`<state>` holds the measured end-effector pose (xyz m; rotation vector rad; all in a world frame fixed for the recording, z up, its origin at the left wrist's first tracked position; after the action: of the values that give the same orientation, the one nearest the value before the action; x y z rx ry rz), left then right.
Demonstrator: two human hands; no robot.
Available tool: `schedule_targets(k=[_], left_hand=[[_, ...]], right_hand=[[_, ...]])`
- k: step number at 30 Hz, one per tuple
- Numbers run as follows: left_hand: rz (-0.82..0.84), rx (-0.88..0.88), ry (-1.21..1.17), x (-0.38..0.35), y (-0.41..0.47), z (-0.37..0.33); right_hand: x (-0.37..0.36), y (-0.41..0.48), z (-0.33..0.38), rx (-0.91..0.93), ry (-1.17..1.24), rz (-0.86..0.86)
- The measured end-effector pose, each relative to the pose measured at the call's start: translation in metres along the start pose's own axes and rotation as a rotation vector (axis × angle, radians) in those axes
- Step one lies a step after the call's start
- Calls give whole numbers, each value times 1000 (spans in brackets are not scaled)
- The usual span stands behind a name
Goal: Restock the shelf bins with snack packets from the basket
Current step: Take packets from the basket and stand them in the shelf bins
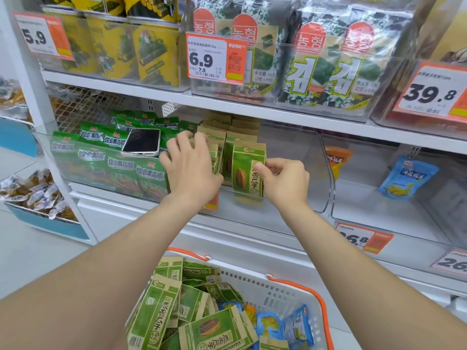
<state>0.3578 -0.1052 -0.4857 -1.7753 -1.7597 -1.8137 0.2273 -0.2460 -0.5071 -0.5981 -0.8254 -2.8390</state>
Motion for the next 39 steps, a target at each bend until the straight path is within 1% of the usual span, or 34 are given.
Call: schedule_targets(k=[2, 7, 10, 14, 16, 18, 24, 27, 31, 35, 39], left_hand=[[-14, -37, 29, -4, 2, 4], [8, -60, 38, -10, 7, 8], [1, -144, 88, -12, 10, 9], [-129, -274, 114, -11, 18, 1], [-125, -312, 105, -12, 23, -6], [-87, -330, 106, -15, 27, -11], [41, -284, 193, -20, 34, -15], [62, -259, 218, -21, 37, -15], [34, -222, 244, -24, 42, -15], [-44, -162, 215, -28, 43, -13], [-102, -167, 196, -29, 39, -17]], right_hand=[[-9, 6, 1, -41, 21, 17], [-32, 16, -4, -90, 14, 64], [-43, 22, -7, -118, -6, 101], [-51, 27, -8, -129, 3, 122], [-54, 26, -8, -121, -24, 159], [-56, 25, -7, -115, -68, 209], [-56, 27, -7, -128, -89, 234], [-59, 29, -9, -163, -62, 239], [-62, 30, -10, -159, -21, 209], [-62, 30, -11, -166, -5, 205], [-62, 30, -11, -164, 8, 197]])
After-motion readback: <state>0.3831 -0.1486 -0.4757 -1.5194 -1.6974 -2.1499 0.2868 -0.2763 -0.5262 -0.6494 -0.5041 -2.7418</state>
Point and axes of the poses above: each hand's wrist, its own y-axis towards the middle knuckle, its own x-axis out of the back of the hand, z = x × y, the point moved 1 cm from there along y, towards the middle knuckle, and after that the axes turned 12 degrees about -z, right-handed, at the moved point
